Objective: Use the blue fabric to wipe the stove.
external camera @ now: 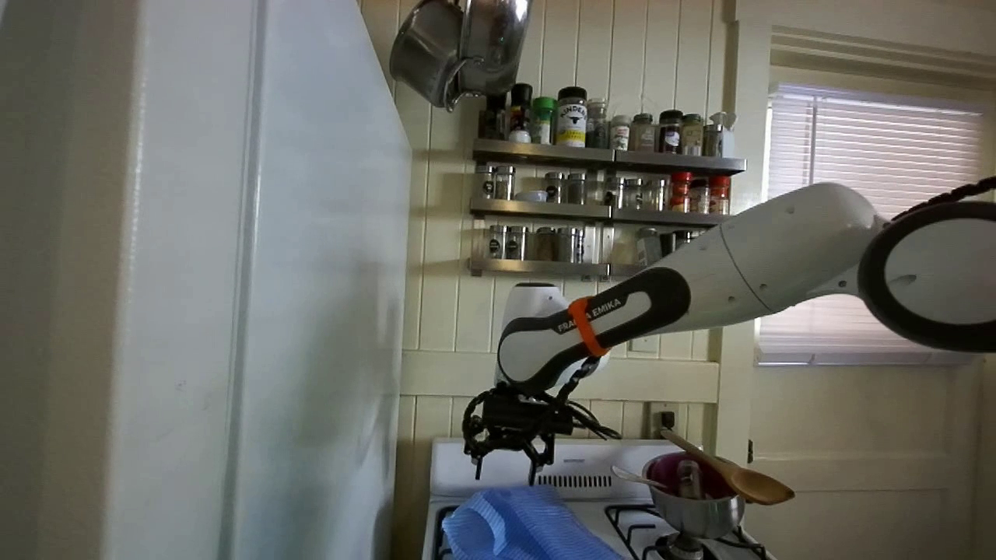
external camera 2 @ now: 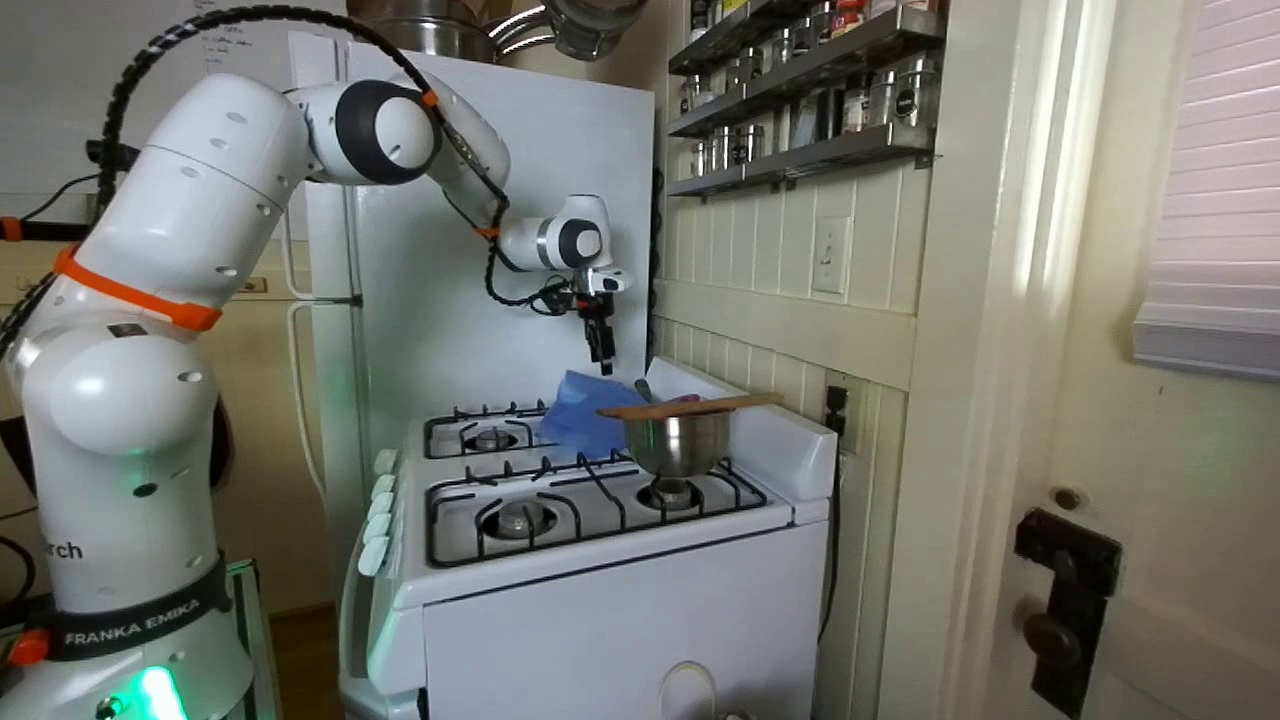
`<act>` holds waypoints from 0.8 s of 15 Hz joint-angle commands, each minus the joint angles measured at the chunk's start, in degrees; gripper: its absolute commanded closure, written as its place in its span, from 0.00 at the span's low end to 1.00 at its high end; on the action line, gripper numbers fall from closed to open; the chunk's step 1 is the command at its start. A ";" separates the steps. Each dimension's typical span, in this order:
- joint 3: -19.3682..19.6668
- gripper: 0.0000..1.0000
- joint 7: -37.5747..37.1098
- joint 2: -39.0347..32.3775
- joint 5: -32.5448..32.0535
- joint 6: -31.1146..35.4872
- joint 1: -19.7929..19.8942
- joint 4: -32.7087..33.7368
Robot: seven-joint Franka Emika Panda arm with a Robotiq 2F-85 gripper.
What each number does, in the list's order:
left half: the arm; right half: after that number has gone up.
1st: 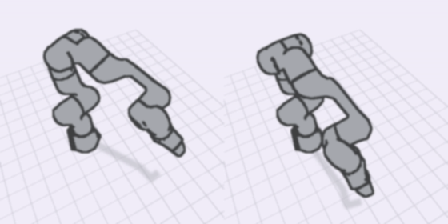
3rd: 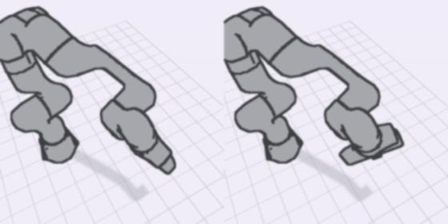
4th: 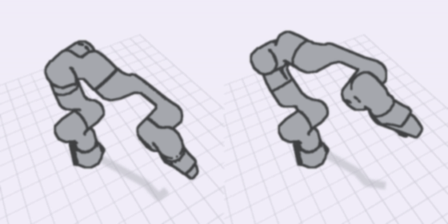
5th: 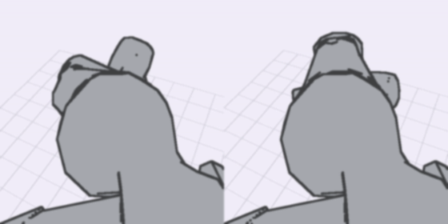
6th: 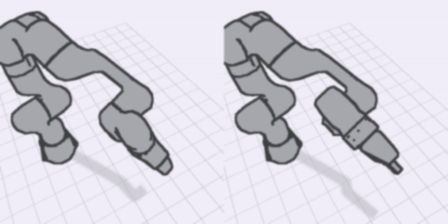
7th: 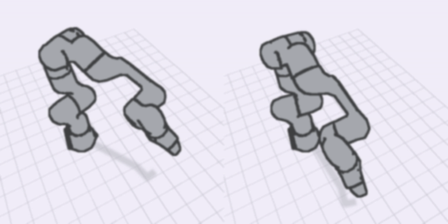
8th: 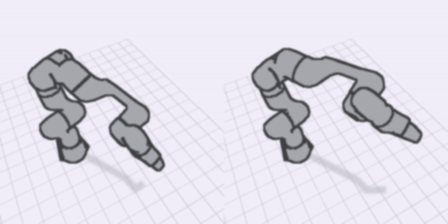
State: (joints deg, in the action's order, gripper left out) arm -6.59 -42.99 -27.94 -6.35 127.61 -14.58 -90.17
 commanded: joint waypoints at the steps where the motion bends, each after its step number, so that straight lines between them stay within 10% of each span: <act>1: 0.45 0.00 5.94 -7.25 1.79 -4.22 -1.19 8.54; 9: 2.00 0.00 12.37 -17.61 1.51 -15.31 -4.12 23.71; 12: 2.97 0.32 12.07 -19.53 1.48 -20.54 -4.63 27.13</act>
State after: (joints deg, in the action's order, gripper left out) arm -5.24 -31.94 -43.95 -5.74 112.98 -17.96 -69.16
